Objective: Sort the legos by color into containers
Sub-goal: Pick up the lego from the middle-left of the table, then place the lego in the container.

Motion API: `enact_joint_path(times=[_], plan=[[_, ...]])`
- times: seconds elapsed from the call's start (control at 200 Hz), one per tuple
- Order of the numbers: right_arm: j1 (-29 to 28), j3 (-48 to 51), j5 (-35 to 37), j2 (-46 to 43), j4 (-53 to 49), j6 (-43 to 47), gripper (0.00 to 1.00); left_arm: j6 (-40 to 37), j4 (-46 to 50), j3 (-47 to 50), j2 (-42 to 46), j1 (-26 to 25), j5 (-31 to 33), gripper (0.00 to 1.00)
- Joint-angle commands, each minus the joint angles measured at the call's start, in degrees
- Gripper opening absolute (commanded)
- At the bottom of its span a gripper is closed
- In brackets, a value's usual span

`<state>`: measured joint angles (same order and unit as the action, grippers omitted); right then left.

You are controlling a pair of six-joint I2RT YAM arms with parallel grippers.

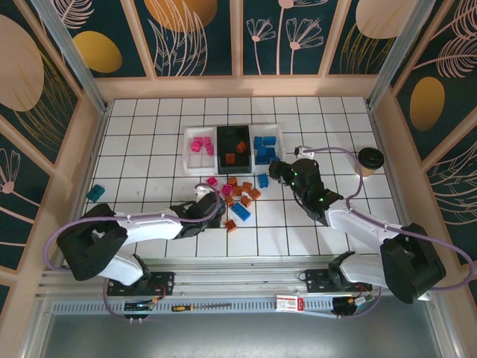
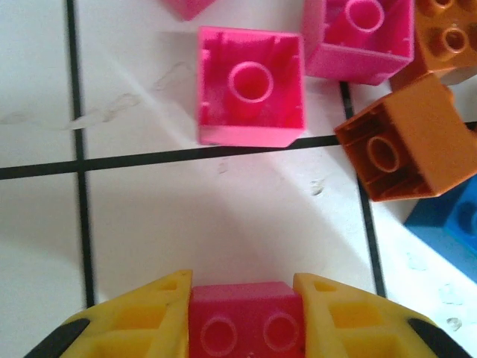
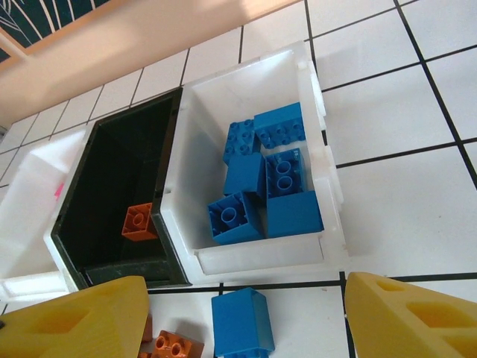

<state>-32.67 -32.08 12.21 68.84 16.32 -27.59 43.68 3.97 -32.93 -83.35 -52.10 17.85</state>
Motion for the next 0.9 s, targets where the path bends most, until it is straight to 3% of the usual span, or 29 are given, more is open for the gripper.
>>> enact_joint_path(times=[0.0, 0.095, 0.275, 0.631, 0.896], plan=[[0.57, 1.11, 1.65, -2.14, 0.38, -1.14, 0.7, -1.11, 6.8, -2.22, 4.84, 0.24, 4.27, 0.29], [0.5, 1.71, 1.19, -2.77, 0.59, -1.57, 0.71, -3.55, 8.62, -6.15, 7.73, 2.56, 5.41, 0.3], [0.5, 2.4, 0.73, -3.44, 0.25, -2.0, 0.7, -9.63, 7.61, -14.85, 8.51, 12.06, 5.14, 0.32], [0.5, 4.63, -0.39, -6.27, -1.58, -2.6, 0.71, -12.25, 2.31, -32.8, -13.23, 24.29, 2.95, 0.29], [0.31, 7.68, -5.33, -9.63, -2.54, -2.55, 0.71, -11.78, 3.89, -42.25, -25.98, 26.77, 3.67, 0.34]])
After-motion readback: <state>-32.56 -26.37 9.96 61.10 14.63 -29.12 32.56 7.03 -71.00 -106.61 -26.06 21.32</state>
